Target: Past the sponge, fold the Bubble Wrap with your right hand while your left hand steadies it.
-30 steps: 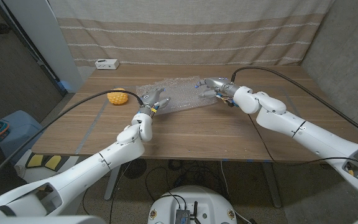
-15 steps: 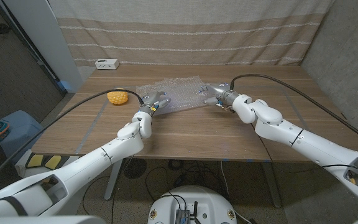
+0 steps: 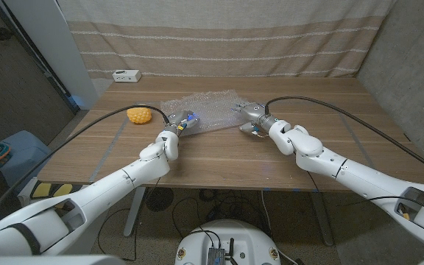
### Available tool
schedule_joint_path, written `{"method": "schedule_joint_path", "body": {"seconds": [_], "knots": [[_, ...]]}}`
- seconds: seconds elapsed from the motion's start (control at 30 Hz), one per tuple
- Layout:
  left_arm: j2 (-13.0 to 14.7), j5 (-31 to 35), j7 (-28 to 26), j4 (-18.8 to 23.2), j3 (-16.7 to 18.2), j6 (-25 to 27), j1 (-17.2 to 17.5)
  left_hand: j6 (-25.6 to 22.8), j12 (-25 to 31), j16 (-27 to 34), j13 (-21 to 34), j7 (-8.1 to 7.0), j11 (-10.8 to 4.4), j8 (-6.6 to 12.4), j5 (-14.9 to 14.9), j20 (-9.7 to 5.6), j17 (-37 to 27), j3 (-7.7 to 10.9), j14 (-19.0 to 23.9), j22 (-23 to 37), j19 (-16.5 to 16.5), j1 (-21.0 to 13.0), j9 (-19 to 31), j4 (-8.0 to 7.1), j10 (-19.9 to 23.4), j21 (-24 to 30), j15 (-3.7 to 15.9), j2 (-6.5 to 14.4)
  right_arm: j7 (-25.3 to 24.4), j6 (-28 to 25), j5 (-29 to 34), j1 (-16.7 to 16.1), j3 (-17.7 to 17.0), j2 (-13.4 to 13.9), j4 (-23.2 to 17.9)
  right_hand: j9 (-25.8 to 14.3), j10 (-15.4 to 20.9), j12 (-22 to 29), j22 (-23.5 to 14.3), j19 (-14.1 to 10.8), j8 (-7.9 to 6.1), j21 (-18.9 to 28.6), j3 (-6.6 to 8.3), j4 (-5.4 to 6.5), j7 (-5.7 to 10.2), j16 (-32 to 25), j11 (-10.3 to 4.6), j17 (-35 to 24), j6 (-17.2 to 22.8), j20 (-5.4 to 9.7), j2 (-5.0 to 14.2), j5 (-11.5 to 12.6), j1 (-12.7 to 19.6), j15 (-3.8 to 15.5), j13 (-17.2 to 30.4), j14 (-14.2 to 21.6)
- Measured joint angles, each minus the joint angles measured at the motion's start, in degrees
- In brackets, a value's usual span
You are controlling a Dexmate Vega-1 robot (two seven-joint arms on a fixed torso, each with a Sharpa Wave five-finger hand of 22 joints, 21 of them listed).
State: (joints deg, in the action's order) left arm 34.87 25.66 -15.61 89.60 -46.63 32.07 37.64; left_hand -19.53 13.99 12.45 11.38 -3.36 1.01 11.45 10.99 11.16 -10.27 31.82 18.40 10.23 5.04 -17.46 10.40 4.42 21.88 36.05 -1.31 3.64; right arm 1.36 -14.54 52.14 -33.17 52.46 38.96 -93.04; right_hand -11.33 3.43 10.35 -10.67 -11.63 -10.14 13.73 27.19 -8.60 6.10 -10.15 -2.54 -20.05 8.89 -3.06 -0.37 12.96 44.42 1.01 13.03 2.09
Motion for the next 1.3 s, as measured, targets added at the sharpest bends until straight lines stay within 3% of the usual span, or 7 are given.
{"method": "schedule_joint_path", "body": {"seconds": [0.37,0.5,0.8,0.93,1.03,1.1,1.3], "knots": [[0.11,-1.41,0.9,-1.31,-0.53,-1.61,-0.63,-0.16,-0.02,0.31,-0.05,0.17,0.0,-0.06,0.0,0.11,-0.01,0.0,0.87,0.1,0.09,0.67,0.0,0.0,0.6,-0.14,0.34,0.21,-4.05,0.28,3.05,2.56,3.37,-4.95,9.46,0.14,-0.67,0.9,0.29,-1.53,-0.56,0.0,1.54,-1.54,0.17,-0.9,-0.54,1.11,-1.14,1.01,0.2,1.04,5.04,1.04,-0.27,0.26],[0.55,-1.84,1.3,-1.85,-1.04,-2.57,-1.06,-0.16,-0.03,0.31,-0.08,0.17,0.0,-0.05,0.0,0.33,0.0,0.0,0.98,0.1,0.29,0.67,0.01,0.0,0.61,-0.18,0.46,0.22,-10.57,0.37,4.67,4.08,4.84,-7.34,14.23,0.14,0.28,1.47,0.29,-2.85,-1.1,0.0,1.93,-1.91,1.06,-1.28,-1.47,1.65,0.07,1.5,0.4,1.32,7.01,1.04,-0.54,1.5],[1.41,-2.74,1.79,-1.41,-0.84,-4.71,-0.8,-0.37,-0.05,0.3,0.0,0.38,0.02,-0.05,0.0,0.08,0.03,0.0,1.46,-0.02,0.93,1.41,0.01,0.0,1.24,-0.62,0.8,0.33,-17.56,0.74,4.25,7.32,7.77,-11.78,24.21,0.14,5.15,3.19,0.28,-7.91,-2.5,1.35,2.63,-1.2,1.84,-2.82,-2.77,2.47,4.96,2.23,0.83,1.63,9.6,1.14,-0.79,6.85],[1.71,-3.07,2.08,-1.1,-0.68,-5.57,-0.58,-0.47,-0.05,0.29,0.03,0.48,0.02,-0.05,-0.15,-0.03,0.01,0.0,1.77,-0.02,1.05,1.81,0.01,0.0,1.25,-0.64,1.1,0.14,-21.1,0.99,3.27,8.54,8.85,-13.42,28.14,0.42,12.32,5.09,0.28,-11.73,-5.59,2.28,2.26,-0.83,3.2,-5.01,-3.71,2.78,15.16,2.67,1.92,0.91,11.48,1.25,-1.06,12.39],[1.71,-3.22,2.38,-1.1,-0.68,-6.03,-0.58,-0.47,-0.05,0.29,0.03,0.47,0.02,-0.46,-0.42,-0.21,-0.04,0.0,1.77,-0.02,1.24,1.82,0.01,0.0,1.25,-0.8,1.11,0.15,-21.1,0.99,3.27,9.4,9.61,-14.53,31.12,0.54,22.85,7.22,0.14,-16.1,-9.73,3.61,0.79,-0.46,3.06,-8.23,-5.19,2.79,30.54,3.09,3.33,-0.17,13.25,1.37,-1.32,19.95],[2.22,-3.39,2.65,-0.6,-0.42,-6.51,-0.29,-0.47,-0.05,0.29,0.04,0.47,0.03,-0.46,-0.42,-0.22,-0.07,0.0,1.77,-0.02,1.25,2.11,0.01,0.0,1.25,-0.85,1.11,0.45,-28.61,2.69,1.49,10.31,10.42,-15.4,33.78,0.68,28.65,8.26,0.11,-18.15,-11.75,4.29,0.19,-0.43,1.92,-9.88,-5.41,2.79,38.28,3.5,4.51,-0.73,13.95,1.54,-1.33,23.64],[2.57,-3.61,3.13,0.1,-0.19,-7.05,0.1,-0.31,-0.04,0.29,0.07,0.32,0.03,-0.46,-0.42,-0.22,-0.1,0.0,1.78,-0.01,1.24,2.33,0.01,0.0,1.25,-1.06,1.12,0.22,-36.87,5.35,0.54,12.13,12.25,-16.0,37.28,0.51,35.29,9.37,-0.15,-19.83,-13.82,4.92,-0.07,-0.7,0.02,-10.92,-5.14,2.78,46.13,4.16,5.73,-1.12,14.91,1.75,-1.32,27.19]]}}
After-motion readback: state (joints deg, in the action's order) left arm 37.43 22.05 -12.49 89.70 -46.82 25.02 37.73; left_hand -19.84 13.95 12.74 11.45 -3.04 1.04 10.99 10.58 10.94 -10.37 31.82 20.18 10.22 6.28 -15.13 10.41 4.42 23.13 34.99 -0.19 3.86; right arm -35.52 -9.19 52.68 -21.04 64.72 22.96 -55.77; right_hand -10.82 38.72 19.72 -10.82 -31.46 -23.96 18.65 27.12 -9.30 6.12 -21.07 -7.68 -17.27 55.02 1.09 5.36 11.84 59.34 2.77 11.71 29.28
